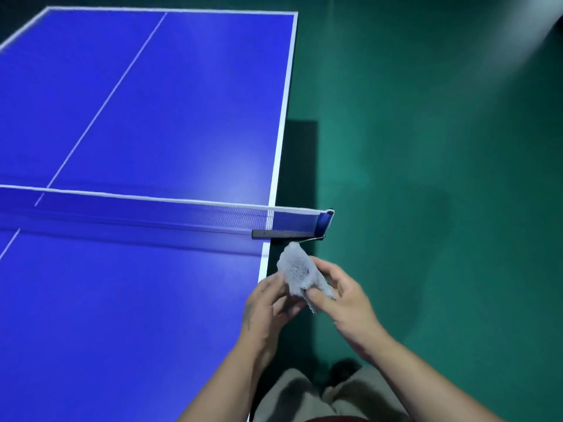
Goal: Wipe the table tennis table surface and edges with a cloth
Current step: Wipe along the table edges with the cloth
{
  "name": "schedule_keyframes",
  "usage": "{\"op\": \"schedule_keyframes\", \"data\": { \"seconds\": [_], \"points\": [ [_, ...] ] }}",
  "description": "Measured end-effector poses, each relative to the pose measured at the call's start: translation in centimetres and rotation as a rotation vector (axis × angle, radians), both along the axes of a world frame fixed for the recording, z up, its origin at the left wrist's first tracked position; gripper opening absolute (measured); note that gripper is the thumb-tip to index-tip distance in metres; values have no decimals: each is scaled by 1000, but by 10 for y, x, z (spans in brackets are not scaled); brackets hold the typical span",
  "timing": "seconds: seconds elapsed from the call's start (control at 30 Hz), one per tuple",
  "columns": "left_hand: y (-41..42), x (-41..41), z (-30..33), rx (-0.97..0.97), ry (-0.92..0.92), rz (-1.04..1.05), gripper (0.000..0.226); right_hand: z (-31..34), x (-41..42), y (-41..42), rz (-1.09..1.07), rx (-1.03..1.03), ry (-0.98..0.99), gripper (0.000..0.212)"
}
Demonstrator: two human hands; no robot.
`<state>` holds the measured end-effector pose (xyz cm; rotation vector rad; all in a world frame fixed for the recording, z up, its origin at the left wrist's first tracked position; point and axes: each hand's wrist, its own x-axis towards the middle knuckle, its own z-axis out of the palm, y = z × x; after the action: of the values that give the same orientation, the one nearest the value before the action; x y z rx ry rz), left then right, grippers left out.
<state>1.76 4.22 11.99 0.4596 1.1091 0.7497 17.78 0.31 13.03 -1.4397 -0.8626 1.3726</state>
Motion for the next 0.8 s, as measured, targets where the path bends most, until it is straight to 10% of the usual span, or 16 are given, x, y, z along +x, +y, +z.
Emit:
{"op": "schedule_keyframes", "data": {
  "seconds": [0.53,0.8],
  "points": [
    [8,3,102,477,136,-140,35,102,29,-20,-381,-67,334,71],
    [9,8,117,569,159,-145,43,124,73,-36,-206,-166,-105,74]
  ]
}}
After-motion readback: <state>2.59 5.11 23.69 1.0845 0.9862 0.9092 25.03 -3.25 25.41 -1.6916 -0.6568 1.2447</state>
